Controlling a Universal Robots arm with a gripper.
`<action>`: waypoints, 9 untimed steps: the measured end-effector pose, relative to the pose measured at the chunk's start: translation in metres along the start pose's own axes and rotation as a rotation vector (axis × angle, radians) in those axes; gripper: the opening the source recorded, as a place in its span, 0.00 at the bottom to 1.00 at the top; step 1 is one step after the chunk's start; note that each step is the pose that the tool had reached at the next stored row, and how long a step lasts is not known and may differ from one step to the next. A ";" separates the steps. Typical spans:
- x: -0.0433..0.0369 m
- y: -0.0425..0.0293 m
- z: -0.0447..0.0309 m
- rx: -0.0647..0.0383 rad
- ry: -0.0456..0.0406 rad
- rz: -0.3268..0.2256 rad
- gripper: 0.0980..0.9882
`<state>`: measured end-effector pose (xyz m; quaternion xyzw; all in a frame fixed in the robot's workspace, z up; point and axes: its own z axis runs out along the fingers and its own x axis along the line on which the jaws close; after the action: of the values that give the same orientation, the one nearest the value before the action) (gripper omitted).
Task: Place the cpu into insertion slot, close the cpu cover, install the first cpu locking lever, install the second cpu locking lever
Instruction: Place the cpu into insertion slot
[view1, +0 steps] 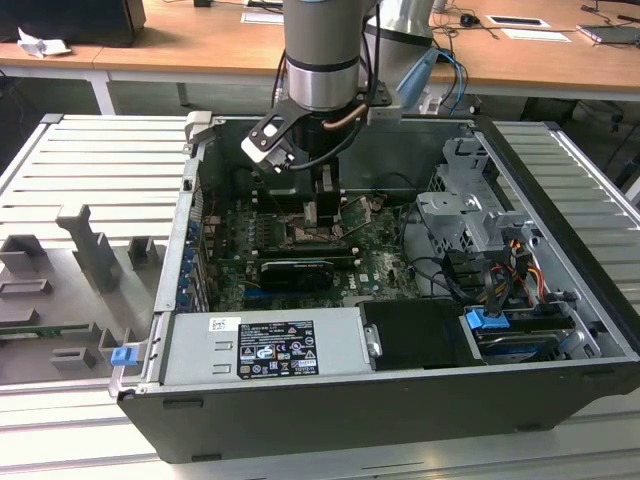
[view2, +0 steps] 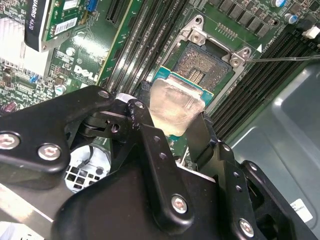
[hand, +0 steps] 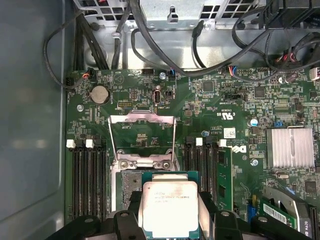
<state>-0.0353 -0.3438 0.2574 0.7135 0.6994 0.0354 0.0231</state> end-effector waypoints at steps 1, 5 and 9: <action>0.0000 0.0000 0.0003 0.000 0.0000 0.000 0.48; 0.0000 -0.0001 0.0019 0.000 0.0000 0.000 0.48; -0.0001 -0.0003 0.0038 0.000 0.0000 0.000 0.48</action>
<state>-0.0353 -0.3438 0.2535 0.7135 0.6994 0.0354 0.0231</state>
